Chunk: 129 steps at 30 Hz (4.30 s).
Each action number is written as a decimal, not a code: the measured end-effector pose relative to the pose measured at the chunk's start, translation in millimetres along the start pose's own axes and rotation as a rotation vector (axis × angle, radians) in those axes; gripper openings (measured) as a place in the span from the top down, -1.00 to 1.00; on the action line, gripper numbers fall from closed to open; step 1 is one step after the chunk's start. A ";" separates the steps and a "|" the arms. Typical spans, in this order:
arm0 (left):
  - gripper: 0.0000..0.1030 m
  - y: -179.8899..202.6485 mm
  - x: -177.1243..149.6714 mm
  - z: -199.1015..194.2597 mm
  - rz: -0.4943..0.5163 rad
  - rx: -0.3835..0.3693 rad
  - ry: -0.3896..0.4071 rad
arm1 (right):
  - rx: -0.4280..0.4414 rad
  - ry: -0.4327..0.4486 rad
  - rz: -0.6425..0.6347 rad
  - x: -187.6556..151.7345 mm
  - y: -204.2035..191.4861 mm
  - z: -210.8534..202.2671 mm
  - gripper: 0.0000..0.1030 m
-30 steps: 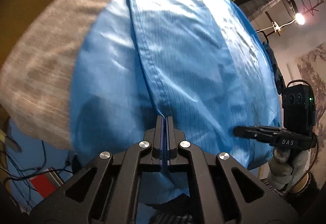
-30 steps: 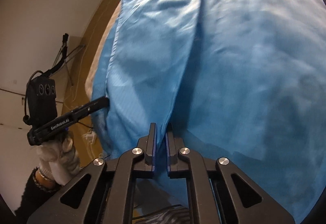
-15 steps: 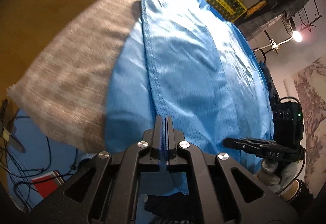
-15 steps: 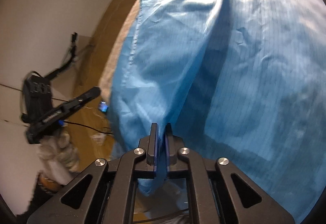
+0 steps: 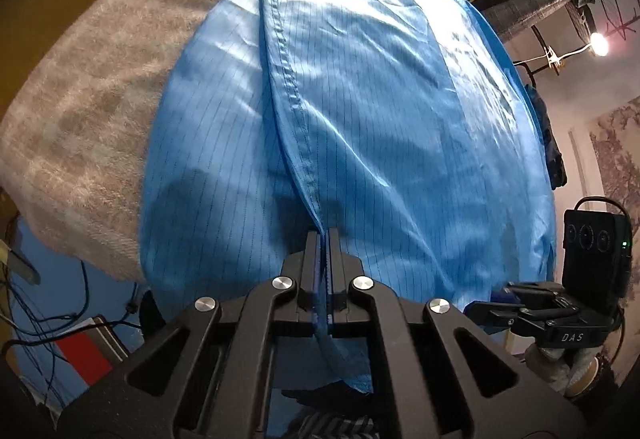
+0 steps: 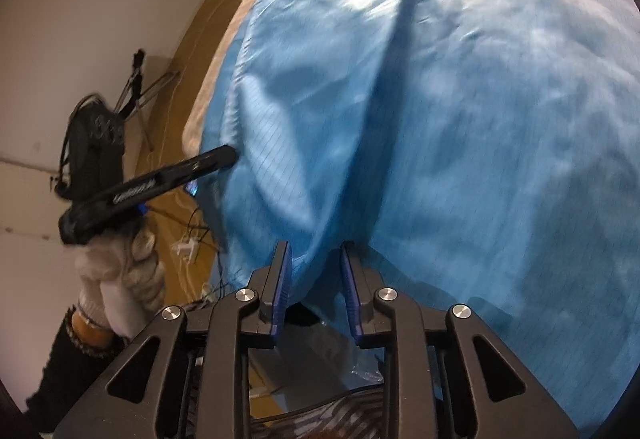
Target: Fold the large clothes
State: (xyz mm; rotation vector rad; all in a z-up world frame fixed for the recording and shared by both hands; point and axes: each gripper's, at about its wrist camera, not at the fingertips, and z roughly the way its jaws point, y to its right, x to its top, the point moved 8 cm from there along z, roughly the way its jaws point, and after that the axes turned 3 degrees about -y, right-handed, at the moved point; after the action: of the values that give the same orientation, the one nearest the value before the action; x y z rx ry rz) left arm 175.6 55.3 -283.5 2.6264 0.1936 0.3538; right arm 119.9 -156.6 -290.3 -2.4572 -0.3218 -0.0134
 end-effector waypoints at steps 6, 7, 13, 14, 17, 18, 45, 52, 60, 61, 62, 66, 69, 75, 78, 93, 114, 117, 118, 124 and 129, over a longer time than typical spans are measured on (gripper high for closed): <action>1.00 -7.2 11.4 -49.5 0.007 0.004 0.109 | 0.088 0.026 -0.052 8.6 -35.5 -2.4 0.95; 1.00 -10.1 12.6 -56.4 -0.005 0.000 0.124 | 0.104 0.034 -0.058 11.0 -43.1 -3.3 0.95; 1.00 -33.6 14.6 -57.8 -0.013 0.090 0.129 | 0.140 0.037 -0.081 12.7 -61.3 4.2 0.95; 1.00 -36.8 12.5 -50.2 -0.014 0.104 0.113 | 0.114 0.024 -0.081 11.4 -57.2 11.5 0.95; 1.00 -42.7 5.8 -35.7 -0.004 0.159 0.098 | 0.043 -0.033 -0.071 3.8 -45.9 36.8 0.95; 1.00 -43.3 4.5 -35.2 0.005 0.162 0.099 | 0.019 -0.042 -0.079 2.4 -44.0 42.0 0.95; -0.30 -90.6 -16.2 -24.7 -0.295 -0.121 0.064 | -0.134 0.094 -0.293 19.7 -60.0 -5.2 0.71; 0.28 -69.9 -24.9 -24.7 -0.253 -0.071 0.061 | -0.188 0.025 -0.311 27.9 -66.7 42.5 0.71; 0.66 -43.3 -27.2 -39.0 -0.160 -0.063 0.102 | -0.176 0.004 -0.331 31.4 -77.5 64.3 0.71; 0.69 -42.1 -26.4 -40.3 -0.153 -0.059 0.108 | -0.172 0.002 -0.334 30.8 -78.9 65.3 0.71; 0.72 -43.7 -26.1 -42.9 -0.148 -0.061 0.113 | -0.167 -0.002 -0.335 30.2 -80.7 66.2 0.71; 0.95 -46.6 -19.4 -49.9 -0.126 -0.020 0.158 | -0.148 -0.018 -0.332 26.4 -80.2 63.2 0.71; 0.97 -41.4 -15.2 -59.6 -0.101 -0.002 0.200 | -0.146 0.028 -0.319 34.0 -78.0 42.5 0.71; 0.98 8.3 -10.7 -74.4 0.104 0.069 0.278 | -0.147 0.184 -0.268 82.6 -80.0 -16.5 0.16; 0.98 25.1 -11.5 -73.5 0.160 0.077 0.286 | -0.165 0.236 -0.262 114.6 -88.3 -30.3 0.08; 1.00 43.0 -11.0 -67.2 0.241 0.070 0.273 | -0.419 0.007 -0.399 208.7 -140.8 86.7 0.08; 1.00 139.9 -51.1 -62.7 0.533 0.062 0.276 | -0.239 0.300 -0.123 202.9 -57.0 -31.2 0.98; 1.00 164.6 -67.4 -49.3 0.597 0.054 0.240 | -0.185 0.375 -0.032 188.6 -25.7 -65.9 0.99; 1.00 172.2 -73.0 -44.6 0.621 0.054 0.228 | -0.168 0.396 0.012 180.9 -8.9 -76.5 0.99; 1.00 201.4 -103.4 -18.1 0.725 0.055 0.152 | -0.080 0.412 0.273 143.9 82.2 -96.7 0.98; 1.00 202.8 -110.9 -8.5 0.741 0.054 0.119 | -0.124 0.392 0.251 136.8 95.3 -92.8 0.98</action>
State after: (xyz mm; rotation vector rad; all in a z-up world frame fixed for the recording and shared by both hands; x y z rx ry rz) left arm 82.1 -140.3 -202.9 2.6387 -0.7600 0.7508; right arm 281.4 -254.6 -262.9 -2.5291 0.1635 -0.4125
